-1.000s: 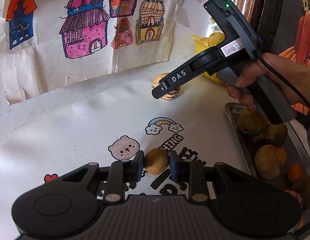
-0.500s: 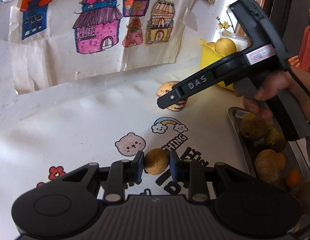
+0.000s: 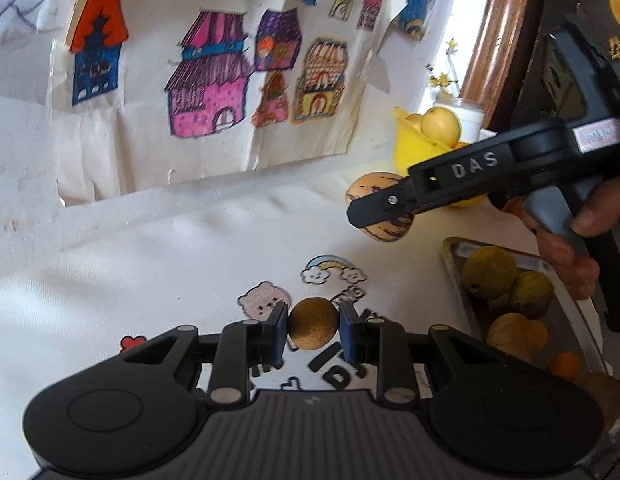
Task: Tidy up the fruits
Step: 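Carry the striped melon with the right tool while the left tool carries the brown fruit to the tray, then lower and open the left tool on the tray while the right tool releases the striped melon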
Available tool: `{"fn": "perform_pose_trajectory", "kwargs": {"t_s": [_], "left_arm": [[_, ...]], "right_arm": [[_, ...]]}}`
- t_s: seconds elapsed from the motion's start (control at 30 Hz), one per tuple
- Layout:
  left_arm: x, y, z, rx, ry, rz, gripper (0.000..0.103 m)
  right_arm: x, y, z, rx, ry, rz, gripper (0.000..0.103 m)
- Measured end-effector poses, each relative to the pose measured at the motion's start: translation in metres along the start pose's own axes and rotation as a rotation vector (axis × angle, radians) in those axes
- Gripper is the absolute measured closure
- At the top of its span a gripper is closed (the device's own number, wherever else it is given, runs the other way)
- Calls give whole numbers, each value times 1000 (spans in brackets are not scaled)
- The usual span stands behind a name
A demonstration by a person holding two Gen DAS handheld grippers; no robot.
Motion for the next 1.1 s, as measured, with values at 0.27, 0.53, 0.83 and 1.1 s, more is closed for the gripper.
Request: {"fn": "perform_pose_trajectory", "kwargs": {"t_s": [0.27, 0.53, 0.83, 1.1], "left_arm": [[14, -9, 32, 0, 93, 11, 74], [22, -23, 80, -30, 183, 23, 74], [2, -31, 136, -97, 249, 2, 74], [-31, -28, 186, -146, 332, -77, 74]], "right_arm": [[66, 21, 9, -64, 67, 72, 48], [137, 49, 25, -109, 170, 145, 48], [193, 97, 52, -177, 265, 199, 48], [199, 149, 79, -226, 298, 188, 48]]}}
Point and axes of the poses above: each gripper's, at about its wrist camera, not at the fingertips, and x roughly against the way its jaws point, z to its right, y to its underside, the point moved 4 cm from there along -x, roughly the way its jaws point, and after that the axes turned 2 degrees about z, right-handed, at the moved point
